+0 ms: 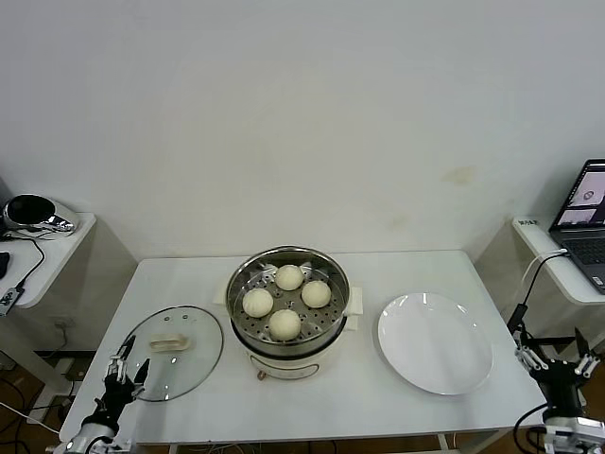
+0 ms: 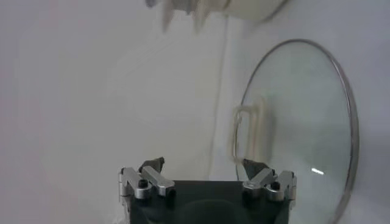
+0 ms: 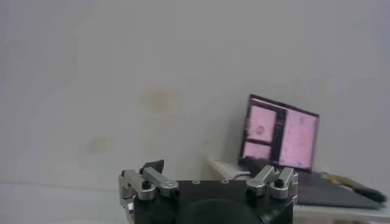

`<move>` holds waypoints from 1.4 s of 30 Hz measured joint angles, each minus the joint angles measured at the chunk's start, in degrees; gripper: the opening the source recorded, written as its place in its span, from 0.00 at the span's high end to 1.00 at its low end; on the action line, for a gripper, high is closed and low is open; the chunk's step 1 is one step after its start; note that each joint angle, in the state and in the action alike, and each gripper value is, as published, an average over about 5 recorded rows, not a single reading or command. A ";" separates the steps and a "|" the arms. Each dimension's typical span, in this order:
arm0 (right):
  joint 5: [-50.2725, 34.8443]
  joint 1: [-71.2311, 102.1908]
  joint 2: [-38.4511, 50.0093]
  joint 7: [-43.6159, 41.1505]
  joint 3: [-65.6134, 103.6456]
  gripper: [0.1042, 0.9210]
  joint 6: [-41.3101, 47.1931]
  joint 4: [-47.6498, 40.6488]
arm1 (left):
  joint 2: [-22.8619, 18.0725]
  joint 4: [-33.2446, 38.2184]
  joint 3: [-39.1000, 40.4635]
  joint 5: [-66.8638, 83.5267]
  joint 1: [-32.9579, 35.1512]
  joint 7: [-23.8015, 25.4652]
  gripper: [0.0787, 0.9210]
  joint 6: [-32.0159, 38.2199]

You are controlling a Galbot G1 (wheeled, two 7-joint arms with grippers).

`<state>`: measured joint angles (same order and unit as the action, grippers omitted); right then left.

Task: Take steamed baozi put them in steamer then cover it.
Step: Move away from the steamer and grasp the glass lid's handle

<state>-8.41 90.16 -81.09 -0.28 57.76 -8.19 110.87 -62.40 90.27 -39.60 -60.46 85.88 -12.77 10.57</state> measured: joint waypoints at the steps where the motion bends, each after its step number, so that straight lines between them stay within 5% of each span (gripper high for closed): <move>1: 0.07 0.08 -0.30 0.15 0.10 0.12 -0.01 0.03 | 0.08 -0.57 0.29 -0.54 -0.64 0.01 0.12 0.09; 32: 2.92 2.50 -3.86 1.18 1.40 0.12 -1.66 -0.65 | 0.02 -12.71 6.61 -5.46 -15.88 1.30 0.12 0.70; 42: 3.79 2.35 -3.95 1.05 1.17 0.12 -1.98 -1.44 | -0.01 -14.81 6.88 -4.64 -17.27 1.31 0.43 0.97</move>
<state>-4.62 92.51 -85.04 0.77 58.93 -10.17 109.43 -62.41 75.46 -32.72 -65.10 68.61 -11.46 11.54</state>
